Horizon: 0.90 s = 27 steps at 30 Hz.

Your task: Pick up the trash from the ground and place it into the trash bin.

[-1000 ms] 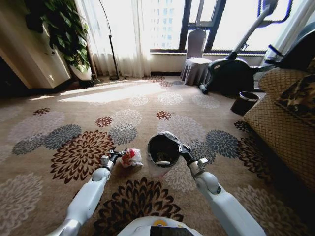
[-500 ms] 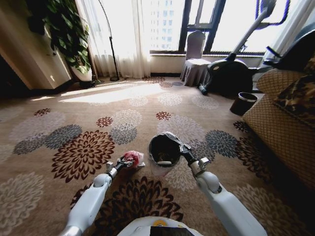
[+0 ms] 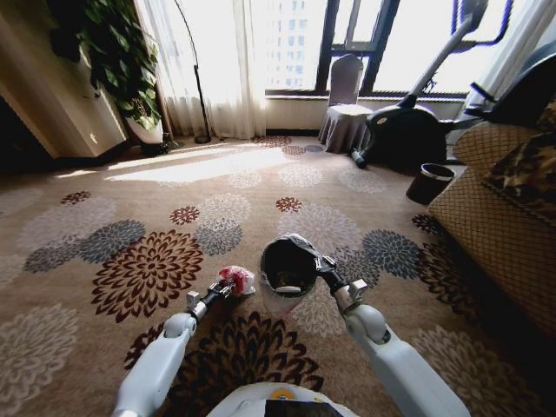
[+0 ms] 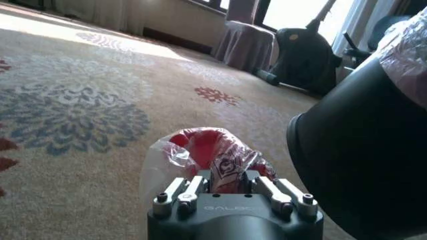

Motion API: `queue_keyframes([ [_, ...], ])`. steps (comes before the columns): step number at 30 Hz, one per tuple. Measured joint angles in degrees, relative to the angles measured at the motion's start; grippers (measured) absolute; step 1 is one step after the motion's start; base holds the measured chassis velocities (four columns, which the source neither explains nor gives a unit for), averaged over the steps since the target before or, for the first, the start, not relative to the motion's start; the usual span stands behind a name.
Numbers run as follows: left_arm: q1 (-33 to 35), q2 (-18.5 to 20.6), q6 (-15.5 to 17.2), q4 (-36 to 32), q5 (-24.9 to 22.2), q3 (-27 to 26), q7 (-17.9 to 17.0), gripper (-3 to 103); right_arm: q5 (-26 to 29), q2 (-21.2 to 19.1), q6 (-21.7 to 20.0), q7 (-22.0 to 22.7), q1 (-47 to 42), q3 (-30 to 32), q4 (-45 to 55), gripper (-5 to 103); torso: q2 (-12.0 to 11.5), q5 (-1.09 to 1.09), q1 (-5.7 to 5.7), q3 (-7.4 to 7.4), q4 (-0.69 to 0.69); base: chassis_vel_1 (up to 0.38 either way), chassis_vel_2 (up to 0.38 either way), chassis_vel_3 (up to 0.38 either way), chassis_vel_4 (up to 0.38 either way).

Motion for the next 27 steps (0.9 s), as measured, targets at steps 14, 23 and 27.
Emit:
queue_keyframes([
  [14, 5.02, -0.45, -5.83, -21.9, -7.26, -5.42, -7.95, 0, -0.15, 2.15, 2.77, -0.02, 4.08, 0.03, -5.94, 0, 0.0, -0.01, 0.0, 0.01, 0.02, 0.0, 0.0, 0.0, 0.0],
  [23, 7.64, 0.85, -2.62, -44.01, -22.58, -5.09, -9.94, 0, 1.7, 2.53, 3.06, 0.01, 11.64, -5.49, -11.35, 0, 0.0, 0.01, 0.0, 0.0, 0.04, 0.0, 0.0, 0.0, 0.0],
  [27, 8.61, 0.93, 1.13, -49.68, -27.58, -2.74, -10.04, 0, 2.52, 2.15, 3.31, 0.01, 14.18, -8.1, -12.39, 0, 0.0, 0.0, 0.0, 0.01, 0.02, 0.0, 0.0, 0.0, 0.0],
])
